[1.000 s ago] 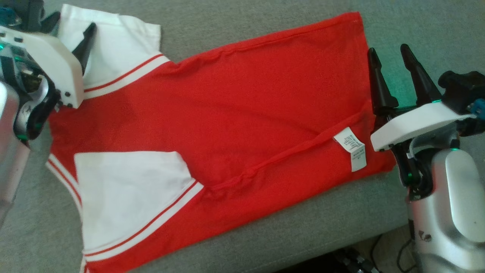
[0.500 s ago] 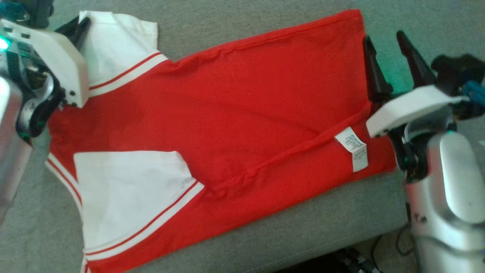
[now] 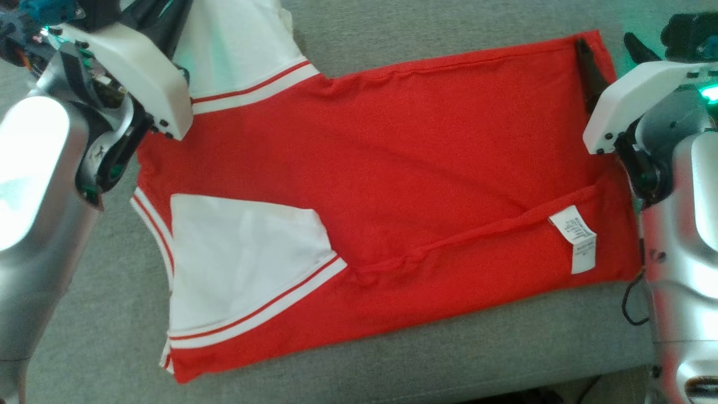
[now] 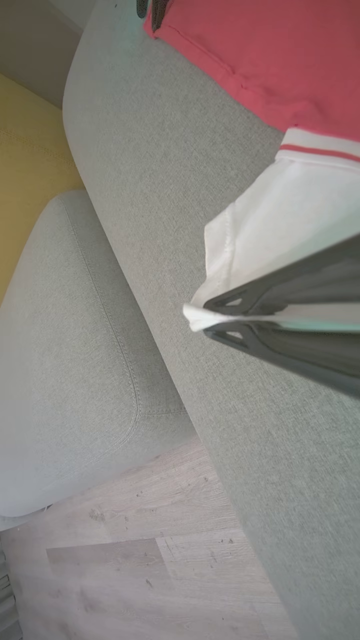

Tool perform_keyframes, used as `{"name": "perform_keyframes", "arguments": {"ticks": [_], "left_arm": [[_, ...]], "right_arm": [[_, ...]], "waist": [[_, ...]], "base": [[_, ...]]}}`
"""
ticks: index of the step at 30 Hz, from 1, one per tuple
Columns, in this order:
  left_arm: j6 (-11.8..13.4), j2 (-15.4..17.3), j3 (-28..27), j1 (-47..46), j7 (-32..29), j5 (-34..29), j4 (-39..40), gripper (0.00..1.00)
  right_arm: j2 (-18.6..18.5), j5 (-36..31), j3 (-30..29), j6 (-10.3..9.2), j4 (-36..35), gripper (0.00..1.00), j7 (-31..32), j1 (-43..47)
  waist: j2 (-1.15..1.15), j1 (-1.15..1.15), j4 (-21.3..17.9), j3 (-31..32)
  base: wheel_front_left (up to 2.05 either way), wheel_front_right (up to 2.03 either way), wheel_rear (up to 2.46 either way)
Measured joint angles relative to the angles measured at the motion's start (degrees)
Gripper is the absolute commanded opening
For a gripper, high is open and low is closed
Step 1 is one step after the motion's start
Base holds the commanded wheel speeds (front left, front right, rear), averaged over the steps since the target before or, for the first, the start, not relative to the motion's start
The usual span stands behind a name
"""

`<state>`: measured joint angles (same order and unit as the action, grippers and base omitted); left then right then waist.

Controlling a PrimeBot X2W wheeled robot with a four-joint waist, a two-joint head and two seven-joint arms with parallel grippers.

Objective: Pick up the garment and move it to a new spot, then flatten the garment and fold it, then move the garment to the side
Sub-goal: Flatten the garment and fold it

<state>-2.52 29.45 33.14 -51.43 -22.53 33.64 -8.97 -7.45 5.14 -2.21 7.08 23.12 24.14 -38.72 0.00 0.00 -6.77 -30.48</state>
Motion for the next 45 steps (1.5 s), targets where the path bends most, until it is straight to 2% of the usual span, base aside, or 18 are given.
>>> {"name": "perform_keyframes", "arguments": {"ticks": [1,2,3,4,5,6,7,8,9,10,18,22,30,34,40,43,44,45], "left_arm": [[0.0,-0.2,0.1,0.0,0.1,0.0,0.3,0.00],[0.0,-0.3,0.1,0.1,0.5,0.0,0.6,0.00],[0.0,-0.4,0.1,0.1,0.5,0.0,0.9,0.00],[0.2,-0.5,0.2,0.1,0.5,0.0,1.2,0.00],[0.2,-0.6,0.2,0.2,0.5,0.0,1.6,0.00],[0.3,-0.7,0.3,0.2,0.5,0.0,1.9,0.00],[0.3,-0.9,0.3,0.2,0.6,0.0,2.0,0.00],[0.3,-0.9,0.4,0.2,0.7,0.0,2.1,0.00],[0.5,-0.9,0.4,0.3,0.9,0.0,2.2,0.00],[0.5,-0.9,0.4,0.4,1.0,0.0,2.2,0.00],[0.6,-0.8,0.2,2.4,4.0,0.4,3.2,0.00],[0.6,-0.9,0.3,6.6,6.1,1.9,6.0,0.00],[3.4,-0.5,1.0,22.0,11.0,3.7,13.2,0.00],[5.9,-0.3,1.9,30.8,14.1,4.4,15.7,0.00],[8.2,-2.1,2.9,39.7,19.5,5.6,14.2,0.00],[8.4,-5.3,4.4,42.8,23.5,5.7,10.6,0.00],[8.6,-5.7,4.5,43.4,24.4,5.7,9.5,0.00],[8.6,-5.8,4.7,43.8,25.0,5.7,8.5,0.00]], "right_arm": [[-0.1,0.4,0.0,0.00,0.7,1.00,0.6,-0.2],[-0.3,0.9,0.0,0.00,1.2,0.89,1.3,-0.5],[-0.6,1.4,0.0,0.00,1.6,0.71,2.1,-0.9],[-0.9,1.8,0.1,0.00,1.7,0.71,2.7,-1.2],[-1.0,2.4,0.2,0.00,1.9,0.63,3.1,-1.4],[-1.1,3.1,0.4,0.00,2.1,0.48,3.5,-1.6],[-1.1,3.8,0.6,0.00,2.4,0.42,3.9,-1.8],[-1.2,4.5,0.8,0.00,2.5,0.31,4.2,-1.9],[-1.3,5.1,1.1,0.00,2.6,0.12,4.5,-1.9],[-1.4,5.6,1.4,0.00,2.6,0.00,4.6,-1.9],[-2.0,5.4,1.5,0.00,2.6,0.00,-2.1,-1.6],[-2.4,5.4,1.9,0.00,1.5,0.00,-4.9,1.1],[-2.6,5.6,-0.1,0.00,-1.9,0.00,-8.7,12.4],[-2.0,5.6,-3.3,0.00,-5.1,0.00,-9.3,18.5],[0.5,5.3,-6.5,0.00,-7.4,0.00,-9.5,24.7],[1.8,5.3,-7.9,0.00,-8.6,0.00,-10.1,26.7],[1.9,5.3,-8.0,0.00,-8.7,0.10,-10.2,27.1],[2.1,5.3,-8.1,0.00,-8.7,0.43,-10.7,27.7]], "waist": [[0.00,0.00,0.4,0.0],[0.00,0.00,0.8,0.1],[0.00,0.00,1.1,0.1],[0.00,0.00,1.3,0.2],[0.00,0.00,1.4,0.2],[0.00,0.00,1.6,0.3],[0.00,0.00,1.7,0.3],[0.00,0.00,1.8,0.4],[0.00,0.00,1.8,0.4],[0.00,0.00,1.9,0.5],[0.00,0.00,2.2,2.7],[0.00,0.00,2.8,5.2],[0.00,-0.01,4.5,10.8],[0.01,-0.02,5.7,13.9],[0.01,-0.02,7.0,16.9],[0.00,-0.01,7.2,18.2],[0.00,-0.01,7.2,18.4],[0.01,-0.01,7.1,18.6]], "base": [[0.00,0.00,0.00],[0.00,0.00,0.00],[0.00,0.00,0.00],[0.00,0.00,0.00],[0.00,0.00,0.00],[0.00,0.00,0.00],[0.00,0.00,0.00],[0.00,0.00,0.00],[0.00,0.00,0.00],[0.00,0.00,0.00],[0.00,0.00,0.00],[0.00,0.00,0.00],[0.00,0.00,0.00],[0.00,0.00,0.00],[0.00,0.00,0.00],[0.00,0.00,0.00],[0.00,0.00,0.00],[0.00,0.00,0.00]]}}
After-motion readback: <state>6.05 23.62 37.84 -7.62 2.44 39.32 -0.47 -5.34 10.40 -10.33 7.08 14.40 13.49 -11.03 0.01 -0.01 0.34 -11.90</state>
